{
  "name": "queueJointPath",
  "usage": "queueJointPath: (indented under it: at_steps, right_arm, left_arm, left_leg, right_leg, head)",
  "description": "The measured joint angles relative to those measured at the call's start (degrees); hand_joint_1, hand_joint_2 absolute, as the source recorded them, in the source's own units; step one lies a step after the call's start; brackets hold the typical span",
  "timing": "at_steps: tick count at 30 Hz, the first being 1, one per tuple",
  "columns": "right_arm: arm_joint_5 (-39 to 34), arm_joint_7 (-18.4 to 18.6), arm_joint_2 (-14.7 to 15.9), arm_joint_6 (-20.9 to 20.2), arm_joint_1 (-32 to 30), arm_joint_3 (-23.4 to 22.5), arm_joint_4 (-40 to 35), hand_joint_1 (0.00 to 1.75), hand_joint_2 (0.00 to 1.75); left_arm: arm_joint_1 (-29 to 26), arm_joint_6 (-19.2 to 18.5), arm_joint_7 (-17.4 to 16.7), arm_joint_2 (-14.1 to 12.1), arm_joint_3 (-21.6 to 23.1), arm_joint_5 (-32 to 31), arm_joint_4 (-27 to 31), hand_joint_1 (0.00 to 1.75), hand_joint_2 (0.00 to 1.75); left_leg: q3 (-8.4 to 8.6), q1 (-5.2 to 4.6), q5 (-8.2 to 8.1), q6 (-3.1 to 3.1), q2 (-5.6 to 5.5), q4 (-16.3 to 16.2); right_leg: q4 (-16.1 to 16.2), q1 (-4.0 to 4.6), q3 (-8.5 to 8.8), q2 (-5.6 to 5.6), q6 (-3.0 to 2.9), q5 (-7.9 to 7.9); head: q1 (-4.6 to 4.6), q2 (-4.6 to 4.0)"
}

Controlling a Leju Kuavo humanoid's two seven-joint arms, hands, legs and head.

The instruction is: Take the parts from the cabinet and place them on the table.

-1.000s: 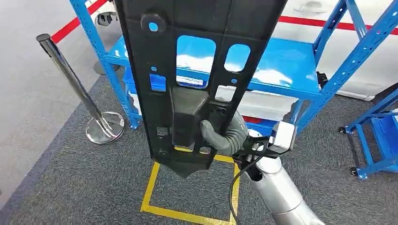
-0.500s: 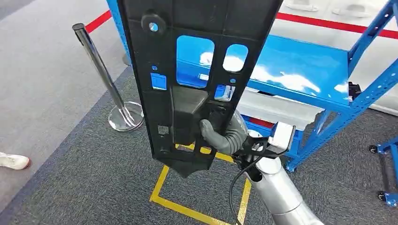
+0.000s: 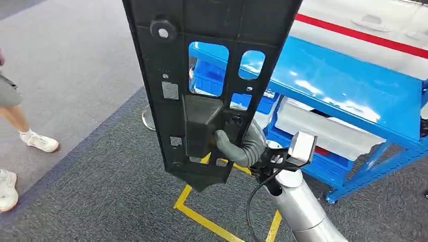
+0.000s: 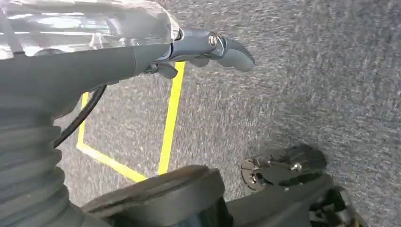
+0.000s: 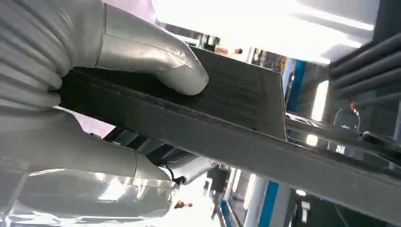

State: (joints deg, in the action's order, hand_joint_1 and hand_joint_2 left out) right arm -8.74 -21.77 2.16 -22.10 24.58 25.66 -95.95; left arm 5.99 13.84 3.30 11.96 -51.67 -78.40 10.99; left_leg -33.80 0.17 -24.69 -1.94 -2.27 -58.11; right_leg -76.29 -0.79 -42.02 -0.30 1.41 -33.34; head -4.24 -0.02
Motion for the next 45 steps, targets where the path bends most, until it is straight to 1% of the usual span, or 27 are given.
queueJointPath:
  at_steps: [3,4,5,8,9,11,12,14,15,17,19,20,21,24,25,26,27,29,30,32,34,35,37,39,40,42,45]
  right_arm:
    - [0.66,-0.04,0.00,0.24,-0.02,-0.02,-0.09,1.66,1.75]
    - [0.76,-0.04,0.00,0.26,-0.01,-0.11,-0.17,1.66,1.75]
    - [0.91,-0.09,0.00,0.28,-0.18,-0.22,-0.20,1.66,1.75]
    - [1.31,-0.09,0.02,0.33,-0.45,-0.48,-0.52,1.66,1.75]
    - [1.38,-0.11,0.00,0.24,-0.41,-0.48,-0.61,1.66,1.75]
    - [1.46,-0.20,-0.04,0.06,-0.34,-0.48,-0.81,1.66,1.75]
    - [1.46,-0.26,0.00,-0.09,-0.29,-0.52,-0.79,1.66,1.75]
    - [1.46,-0.33,0.00,-0.13,-0.24,-0.59,-0.72,1.66,1.75]
    - [1.46,-0.37,0.00,-0.15,-0.11,-0.59,-0.66,1.66,1.75]
    - [1.49,-0.39,-0.02,-0.44,0.34,-0.59,-0.59,1.66,1.75]
    - [1.49,-0.35,-0.07,-0.46,0.69,-0.59,-0.63,1.66,1.75]
    - [1.55,-0.24,-0.05,-0.42,0.69,-0.59,-0.78,1.66,1.75]
    - [1.68,-0.07,0.00,-0.29,0.68,-0.61,-0.98,1.66,1.75]
    - [1.94,-0.09,0.02,-0.26,0.69,-0.61,-1.22,1.66,1.75]
    - [1.97,-0.07,0.04,-0.26,0.82,-0.66,-1.40,1.66,1.75]
    - [2.01,-0.11,0.13,-0.28,0.95,-0.68,-1.49,1.66,1.75]
    - [2.01,-0.22,0.24,-0.33,1.06,-0.72,-1.57,1.66,1.75]
    - [1.83,-0.74,0.96,-0.33,1.07,-0.72,-1.35,1.66,1.75]
    - [1.62,-0.98,1.33,-0.31,1.07,-0.72,-1.16,1.66,1.75]
    - [1.20,-1.29,1.70,-0.33,1.17,-0.72,-0.92,1.66,1.75]
    - [1.03,-1.57,1.97,-0.39,1.65,-0.72,-0.87,1.66,1.75]
    - [1.03,-1.86,2.10,-0.28,1.84,-0.72,-0.79,1.66,1.75]
    - [1.03,-2.27,2.23,0.07,1.87,-0.72,-0.79,1.66,1.75]
    - [1.20,-2.23,2.25,0.33,1.91,-0.68,-0.83,1.66,1.75]
    - [1.29,-2.23,2.21,0.46,1.90,-0.66,-0.98,1.66,1.75]
    - [1.46,-2.12,2.21,0.76,1.91,-0.59,-1.36,1.66,1.75]
    - [1.46,-2.14,2.23,1.07,1.56,-0.57,-1.53,1.66,1.75]
  left_arm:
    - [0.16,-0.04,0.00,0.04,0.02,-0.09,0.00,0.00,1.75]
    - [0.19,-0.09,0.00,0.22,0.04,-0.11,0.00,0.00,1.75]
    - [0.41,-0.13,0.00,0.31,0.07,-0.13,0.00,0.00,1.75]
    - [0.32,-0.22,-0.09,0.35,0.09,-0.20,0.00,0.00,1.75]
    - [0.37,-0.24,-0.09,0.35,0.09,-0.22,0.00,0.00,1.75]
    - [0.49,-0.24,-0.15,0.33,0.13,-0.26,0.00,0.00,1.75]
    - [0.65,-0.20,-0.15,0.31,0.13,-0.22,0.00,0.00,1.75]
    - [1.05,-0.04,-0.13,0.26,0.13,-0.07,0.00,0.00,1.75]
    - [1.12,0.04,-0.11,0.26,0.13,-0.04,0.00,0.00,1.75]
    - [1.04,0.20,-0.09,0.26,0.13,-0.07,0.00,0.00,1.75]
    - [0.75,0.24,-0.15,0.22,0.13,-0.24,0.00,0.00,1.75]
    - [0.80,0.22,-0.22,0.20,0.15,-0.39,0.00,0.00,1.75]
    - [0.82,0.22,-0.28,0.20,0.24,-0.57,0.00,0.00,1.75]
    - [0.66,0.33,-0.37,0.22,0.31,-0.74,0.00,0.00,1.75]
    - [0.66,0.37,-0.37,0.24,0.31,-0.70,0.00,0.00,1.75]
    - [0.67,0.44,-0.53,0.31,0.31,-0.59,0.00,0.00,1.75]
    - [0.77,0.53,-0.59,0.31,0.31,-0.57,0.00,0.00,1.75]
    - [0.93,0.57,-0.70,0.33,0.31,-0.57,0.00,0.00,1.75]
    - [0.87,0.57,-0.70,0.33,0.31,-0.59,0.00,0.00,1.75]
    - [0.70,0.61,-0.87,0.33,0.31,-0.61,0.00,0.00,1.75]
    - [0.89,0.63,-0.87,0.37,0.31,-0.61,0.00,0.00,1.75]
    - [0.89,0.66,-0.87,0.53,0.33,-0.61,-0.02,0.00,1.75]
    - [1.05,0.81,-0.87,0.50,0.33,-0.79,0.00,0.00,1.75]
    - [0.82,1.14,-0.81,0.50,0.33,-0.72,0.00,0.00,1.75]
    - [0.99,1.22,-0.79,0.31,0.33,-0.57,0.00,0.00,1.75]
    - [1.10,1.29,-0.79,0.28,0.33,-0.55,0.00,0.00,1.75]
    - [1.52,1.53,-0.68,0.00,0.33,-0.68,0.00,0.00,1.75]
  left_leg:
    - [0.04,-0.06,-0.05,0.11,-2.24,-0.48]
    - [-0.17,0.14,-0.10,0.21,-2.80,-0.59]
    - [-0.76,-0.16,0.01,0.73,-3.42,-0.95]
    - [-1.36,0.67,0.48,1.96,-5.33,-0.60]
    - [-1.71,0.31,0.57,2.35,-6.01,-0.51]
    - [-2.68,0.02,-1.66,2.80,-0.83,-3.56]
    - [-4.52,0.19,-3.83,3.07,0.52,-7.63]
    - [-8.30,0.42,-7.08,3.51,1.35,-15.76]
    - [-8.97,0.51,-7.20,3.67,1.45,-17.44]
    - [-6.28,0.60,-4.14,3.72,1.96,-12.87]
    - [-0.42,0.51,0.27,3.29,4.17,-2.12]
    - [0.43,-0.30,-1.05,2.79,5.99,-0.64]
    - [0.12,-0.35,-0.48,1.97,5.26,-0.36]
    - [-0.28,-0.43,-0.26,1.06,3.63,-0.27]
    - [0.17,0.13,0.24,0.48,3.07,0.45]
    - [0.20,0.05,0.44,0.13,2.65,0.66]
    - [0.05,0.00,0.59,-0.11,2.32,0.66]
    - [-0.16,-0.18,0.71,-0.32,1.03,0.61]
    - [-0.28,-0.22,0.75,-0.35,0.32,0.48]
    - [-0.30,-0.21,0.73,-0.32,-1.20,0.15]
    - [-0.32,-0.17,0.57,-0.07,-2.89,-0.36]
    - [-0.66,-0.17,0.52,0.18,-3.34,-0.49]
    - [-1.41,-0.01,0.82,0.95,-4.43,-0.70]
    - [-1.64,0.23,1.14,1.75,-5.84,-0.32]
    - [-1.82,0.22,0.88,1.99,-5.58,-0.67]
    - [-3.81,-0.10,-2.03,2.52,-0.44,-5.26]
    - [-9.80,0.42,-7.02,3.14,1.48,-17.94]
  right_leg:
    - [11.30,-0.01,5.44,1.41,-0.71,6.89]
    - [15.81,-0.08,7.31,4.57,-1.06,7.99]
    - [16.74,-0.42,7.57,6.62,-1.06,7.64]
    - [17.03,0.10,7.59,4.93,-1.05,7.60]
    - [17.65,-0.48,7.81,4.16,-1.44,7.86]
    - [18.27,-0.61,8.40,2.27,-2.01,8.04]
    - [18.24,-0.47,8.45,1.39,-2.10,8.01]
    - [18.15,-0.33,8.40,-0.62,-2.23,7.88]
    - [18.10,-0.32,8.38,-1.51,-2.23,7.81]
    - [17.95,-0.33,8.44,-3.00,-2.07,7.64]
    - [17.76,-0.32,8.78,-4.14,-1.72,7.32]
    - [17.86,0.07,8.78,-4.70,-1.43,7.29]
    - [17.73,0.17,8.70,-5.10,-1.18,7.27]
    - [18.05,0.28,9.04,-6.57,-0.28,7.44]
    - [17.81,0.01,8.92,-6.02,0.15,6.90]
    - [15.86,-0.17,8.32,-3.02,0.29,5.35]
    - [12.16,-0.21,6.63,-1.35,0.25,3.07]
    - [2.87,-0.14,2.22,-0.12,0.40,-0.84]
    - [0.11,-0.08,0.76,0.02,0.39,-1.22]
    - [3.27,-0.11,2.10,0.13,0.23,2.05]
    - [14.00,-0.28,7.25,1.78,-0.12,7.61]
    - [16.37,-0.49,8.36,4.90,-0.36,6.93]
    - [17.30,-0.35,8.34,4.32,-0.17,7.09]
    - [17.50,-0.18,8.41,3.16,-0.71,7.26]
    - [18.18,-0.99,8.74,2.14,-1.23,7.61]
    - [18.49,-0.71,9.11,0.85,-1.85,7.59]
    - [18.44,-0.42,9.12,-1.76,-2.01,7.39]
  head:
    - [0.00,0.00]
    - [0.02,0.00]
    - [0.00,0.00]
    - [0.00,0.00]
    - [0.00,0.00]
    - [-0.15,0.00]
    - [-0.13,0.00]
    - [-0.13,0.00]
    - [-0.11,0.00]
    - [-0.11,0.00]
    - [-0.11,0.00]
    - [-0.11,0.00]
    - [-0.11,0.00]
    - [-0.11,0.00]
    - [-0.11,0.00]
    - [-0.11,0.00]
    - [-0.09,0.00]
    - [-0.09,0.00]
    - [-0.09,0.00]
    - [-0.09,0.00]
    - [-0.09,0.00]
    - [-0.09,0.00]
    - [-0.09,0.00]
    - [-0.09,0.00]
    - [-0.11,0.00]
    - [-0.11,0.00]
    - [-0.13,0.00]
